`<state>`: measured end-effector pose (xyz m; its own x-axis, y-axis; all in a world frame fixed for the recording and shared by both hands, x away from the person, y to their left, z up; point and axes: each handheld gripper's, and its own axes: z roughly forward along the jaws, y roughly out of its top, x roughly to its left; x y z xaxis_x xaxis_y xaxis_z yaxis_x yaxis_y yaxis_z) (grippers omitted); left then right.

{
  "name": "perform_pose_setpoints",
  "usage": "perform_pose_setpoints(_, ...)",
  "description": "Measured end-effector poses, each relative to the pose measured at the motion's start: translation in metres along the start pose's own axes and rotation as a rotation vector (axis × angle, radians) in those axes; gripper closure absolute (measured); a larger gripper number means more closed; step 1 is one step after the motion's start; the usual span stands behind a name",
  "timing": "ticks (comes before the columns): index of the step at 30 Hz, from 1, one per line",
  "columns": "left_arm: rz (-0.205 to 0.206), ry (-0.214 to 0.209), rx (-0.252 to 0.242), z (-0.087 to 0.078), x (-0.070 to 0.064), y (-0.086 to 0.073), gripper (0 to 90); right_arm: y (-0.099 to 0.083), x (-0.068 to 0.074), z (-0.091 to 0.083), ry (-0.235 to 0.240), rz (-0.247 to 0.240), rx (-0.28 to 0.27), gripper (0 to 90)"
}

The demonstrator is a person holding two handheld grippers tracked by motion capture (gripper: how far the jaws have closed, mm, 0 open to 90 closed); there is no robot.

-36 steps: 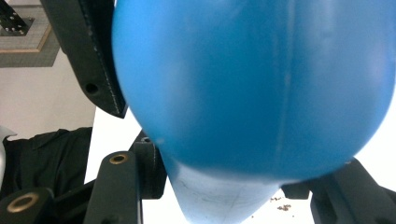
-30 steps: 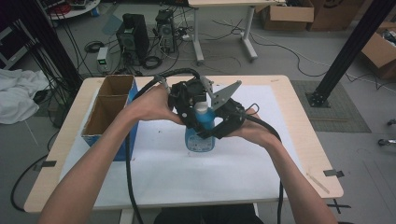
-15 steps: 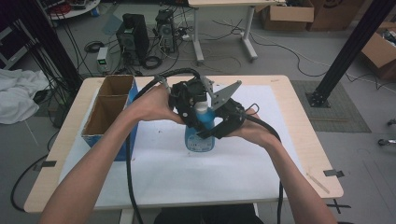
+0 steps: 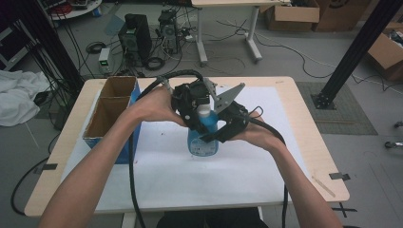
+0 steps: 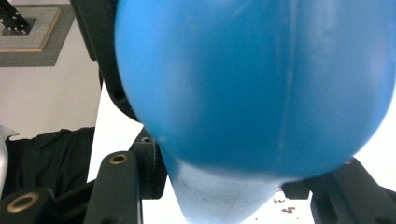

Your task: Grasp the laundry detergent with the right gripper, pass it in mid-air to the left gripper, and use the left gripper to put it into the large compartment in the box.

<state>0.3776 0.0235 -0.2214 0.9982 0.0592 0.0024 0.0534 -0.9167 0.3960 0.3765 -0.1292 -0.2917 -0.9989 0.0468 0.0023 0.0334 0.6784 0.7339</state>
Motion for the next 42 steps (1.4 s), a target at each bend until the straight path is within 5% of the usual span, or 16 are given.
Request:
perform_pose_setpoints(12, -0.006, 0.026, -0.002, 0.000, -0.004, 0.001, 38.1, -0.004, 0.000, 0.000, 0.015, -0.006, -0.041, 45.9)
perform_pose_setpoints(42, -0.023, 0.014, 0.011, 0.008, -0.006, 0.000, 38.1, -0.013, 0.000, 0.006, 0.051, 0.005, -0.064, 40.4)
